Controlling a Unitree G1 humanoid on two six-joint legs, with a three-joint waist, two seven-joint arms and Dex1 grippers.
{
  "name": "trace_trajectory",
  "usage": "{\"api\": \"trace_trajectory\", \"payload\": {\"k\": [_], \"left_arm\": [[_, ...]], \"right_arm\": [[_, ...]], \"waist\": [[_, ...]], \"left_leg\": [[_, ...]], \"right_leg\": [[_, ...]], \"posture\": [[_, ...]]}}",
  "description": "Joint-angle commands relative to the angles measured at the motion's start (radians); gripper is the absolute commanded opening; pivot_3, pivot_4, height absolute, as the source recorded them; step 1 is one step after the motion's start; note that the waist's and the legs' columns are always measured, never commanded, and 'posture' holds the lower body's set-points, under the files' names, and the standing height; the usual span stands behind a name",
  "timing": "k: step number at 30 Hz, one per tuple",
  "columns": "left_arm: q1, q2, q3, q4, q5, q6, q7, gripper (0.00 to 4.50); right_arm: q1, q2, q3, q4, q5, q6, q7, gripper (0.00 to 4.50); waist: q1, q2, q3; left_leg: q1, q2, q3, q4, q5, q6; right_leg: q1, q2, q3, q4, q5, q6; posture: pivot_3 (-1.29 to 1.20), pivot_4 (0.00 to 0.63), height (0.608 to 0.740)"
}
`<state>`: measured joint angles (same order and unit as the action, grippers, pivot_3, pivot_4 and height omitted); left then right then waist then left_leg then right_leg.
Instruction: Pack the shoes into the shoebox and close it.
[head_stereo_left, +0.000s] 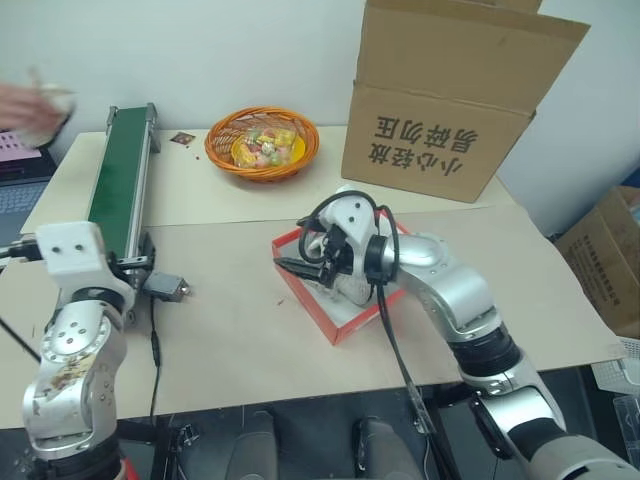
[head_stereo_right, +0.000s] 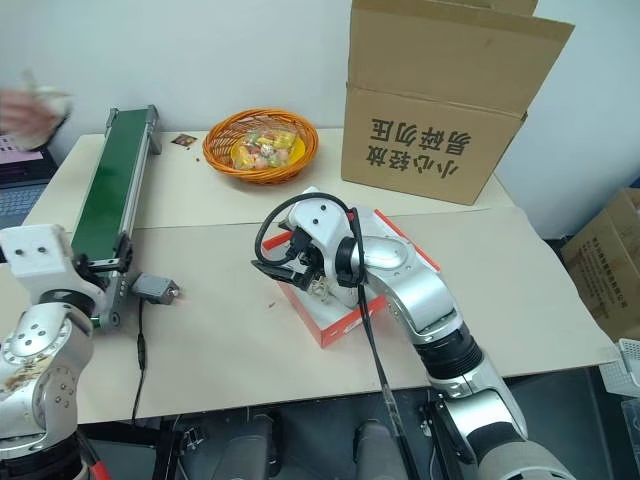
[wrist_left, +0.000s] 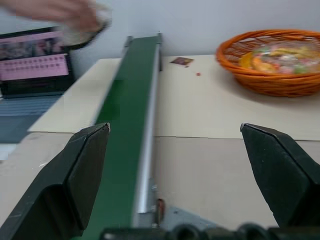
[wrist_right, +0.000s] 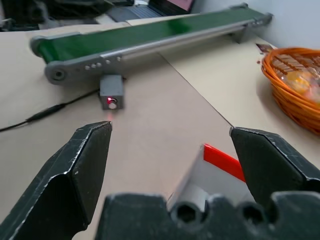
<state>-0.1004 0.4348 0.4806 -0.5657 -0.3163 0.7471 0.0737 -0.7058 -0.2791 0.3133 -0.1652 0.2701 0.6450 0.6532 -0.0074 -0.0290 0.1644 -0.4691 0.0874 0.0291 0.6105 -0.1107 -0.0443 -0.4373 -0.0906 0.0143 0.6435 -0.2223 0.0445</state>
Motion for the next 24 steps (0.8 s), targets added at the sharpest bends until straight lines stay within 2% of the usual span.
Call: {"api": "trace_trajectory", "payload": {"k": [1,8,24], "left_arm": [[-0.020,0.040,0.068,0.025,0.003,0.027,-0.016,4.50],[-0.023,0.127,0.077,0.102,-0.009,0.078,-0.114,4.50],[-0.028,0.142,0.074,0.161,0.028,0.075,-0.137,4.50]], "right_arm": [[-0.025,0.027,-0.037,0.016,-0.012,-0.029,-0.031,4.49],[-0.021,0.051,-0.047,0.029,-0.022,-0.022,-0.054,4.49],[0.029,0.053,-0.035,0.039,-0.070,-0.027,-0.079,4.49]], "waist": [[0.000,0.000,0.000],[-0.002,0.000,0.000],[-0.004,0.000,0.000]], "left_leg": [[0.000,0.000,0.000,0.000,0.000,0.000],[0.000,0.000,0.000,-0.001,0.000,0.000],[-0.001,0.000,0.000,-0.001,0.000,-0.001]], "right_leg": [[0.000,0.000,0.000,0.000,0.000,0.000],[0.000,0.000,0.000,0.000,0.000,0.000],[-0.001,0.000,0.000,0.000,0.000,0.000]], "posture": [[0.00,0.150,0.709],[0.00,0.150,0.709],[0.00,0.150,0.709]]}}
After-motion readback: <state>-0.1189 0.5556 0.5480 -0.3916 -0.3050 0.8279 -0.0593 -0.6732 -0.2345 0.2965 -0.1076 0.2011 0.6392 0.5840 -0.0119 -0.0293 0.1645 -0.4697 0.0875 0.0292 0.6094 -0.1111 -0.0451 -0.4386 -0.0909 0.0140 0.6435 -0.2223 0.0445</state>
